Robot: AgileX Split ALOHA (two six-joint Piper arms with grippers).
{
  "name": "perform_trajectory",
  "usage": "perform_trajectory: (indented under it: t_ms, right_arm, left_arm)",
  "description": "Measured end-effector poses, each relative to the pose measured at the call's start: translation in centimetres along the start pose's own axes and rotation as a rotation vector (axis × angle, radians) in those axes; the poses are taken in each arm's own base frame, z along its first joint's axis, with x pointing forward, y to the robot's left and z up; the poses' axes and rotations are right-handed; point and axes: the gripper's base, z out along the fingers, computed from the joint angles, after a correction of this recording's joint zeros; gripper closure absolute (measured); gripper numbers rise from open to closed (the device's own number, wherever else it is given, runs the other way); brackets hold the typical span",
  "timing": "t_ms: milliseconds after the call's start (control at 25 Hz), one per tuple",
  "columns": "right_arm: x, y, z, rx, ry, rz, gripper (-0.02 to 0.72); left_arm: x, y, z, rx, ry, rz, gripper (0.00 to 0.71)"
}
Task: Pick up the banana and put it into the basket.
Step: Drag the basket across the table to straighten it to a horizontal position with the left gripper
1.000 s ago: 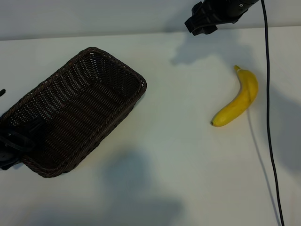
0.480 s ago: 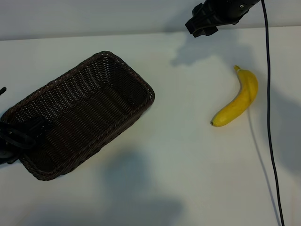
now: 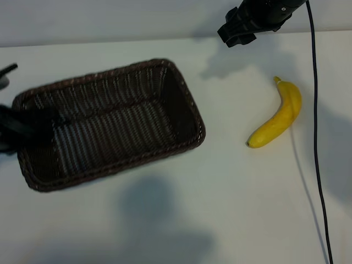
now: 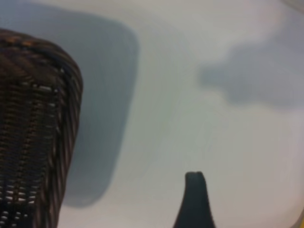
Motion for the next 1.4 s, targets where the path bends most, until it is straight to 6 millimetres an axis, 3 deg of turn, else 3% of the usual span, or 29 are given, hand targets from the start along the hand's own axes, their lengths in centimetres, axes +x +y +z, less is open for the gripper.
perform_trajectory:
  t_ms: [240, 560, 1080, 1400]
  right_arm:
    - [0.0, 0.0, 0.0, -0.001, 0.002, 0.000, 0.135]
    - [0.1, 0.0, 0.0, -0.003, 0.008, 0.000, 0.135]
    - [0.1, 0.0, 0.0, -0.003, 0.011, 0.000, 0.135]
    - [0.1, 0.0, 0.0, -0.003, 0.011, 0.000, 0.135]
  left_arm:
    - [-2.4, -1.4, -2.0, 0.036, -0.031, 0.086, 0.543]
    - [-3.9, -2.4, -3.2, 0.056, -0.025, 0.209, 0.543]
    - [-7.3, -3.9, -0.4, 0.148, 0.024, 0.287, 0.543]
    - [-7.6, -4.0, 2.4, 0.206, 0.076, 0.296, 0.543]
